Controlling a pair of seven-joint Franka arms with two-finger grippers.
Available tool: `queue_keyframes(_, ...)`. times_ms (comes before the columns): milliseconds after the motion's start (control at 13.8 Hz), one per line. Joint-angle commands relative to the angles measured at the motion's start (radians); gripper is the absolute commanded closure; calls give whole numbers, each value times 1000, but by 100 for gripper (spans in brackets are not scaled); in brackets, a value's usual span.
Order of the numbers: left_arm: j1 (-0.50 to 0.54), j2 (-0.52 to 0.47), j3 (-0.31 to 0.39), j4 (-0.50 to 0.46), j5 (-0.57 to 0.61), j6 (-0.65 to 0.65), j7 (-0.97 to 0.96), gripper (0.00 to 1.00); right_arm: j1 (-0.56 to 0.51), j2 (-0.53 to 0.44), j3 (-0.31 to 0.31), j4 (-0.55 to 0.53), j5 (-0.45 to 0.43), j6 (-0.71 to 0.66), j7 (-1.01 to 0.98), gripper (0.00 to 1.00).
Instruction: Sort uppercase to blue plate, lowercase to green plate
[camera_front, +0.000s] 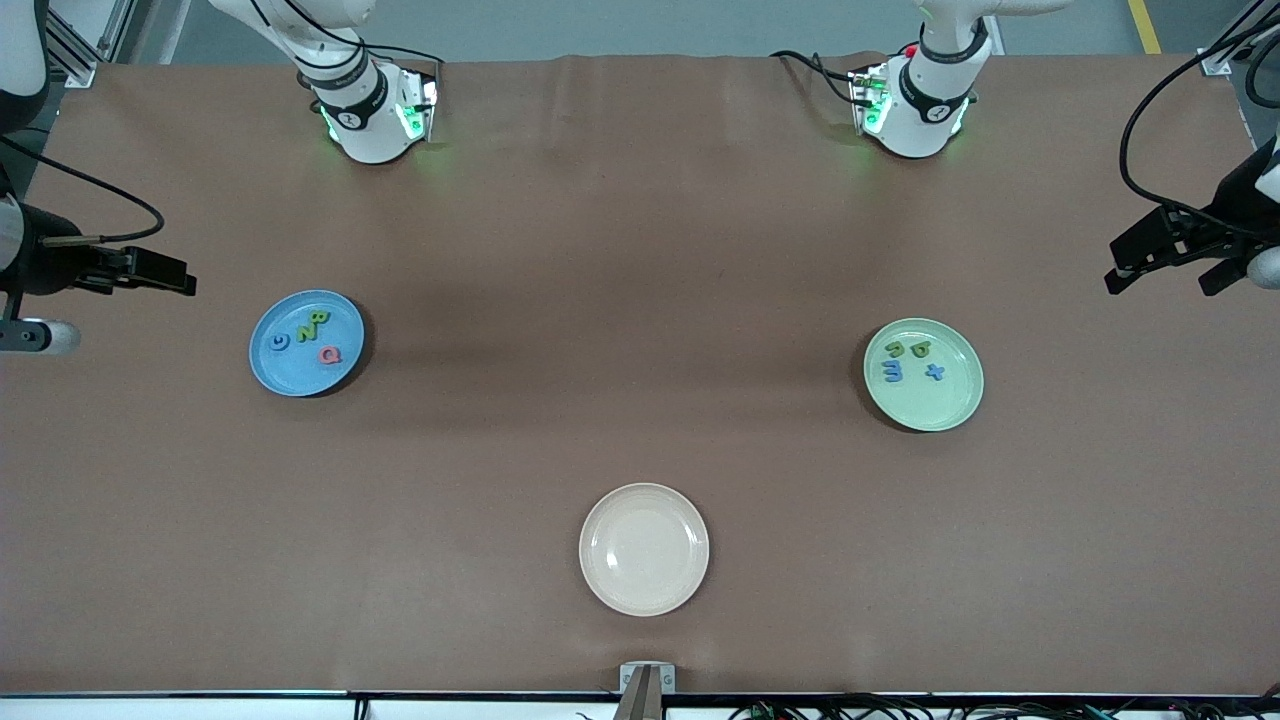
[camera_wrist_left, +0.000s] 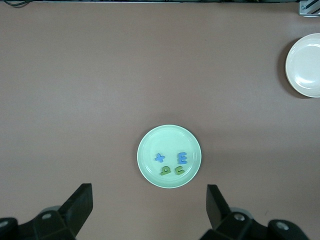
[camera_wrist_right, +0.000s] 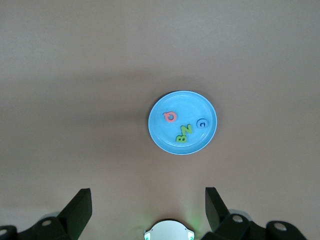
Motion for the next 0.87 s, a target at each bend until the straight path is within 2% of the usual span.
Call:
queue_keyframes(0, 10, -26, -8, -18, 4, 5, 3, 0, 57, -29, -64, -22, 3, 1, 11, 0)
queue_keyframes(290, 10, -26, -8, -18, 4, 5, 3, 0, 109, -127, -120, -168, 3, 107, 11, 0)
queue_keyframes(797, 12, -26, -8, -18, 2, 4, 3, 0, 103, -189, -120, -211, 7, 130, 11, 0)
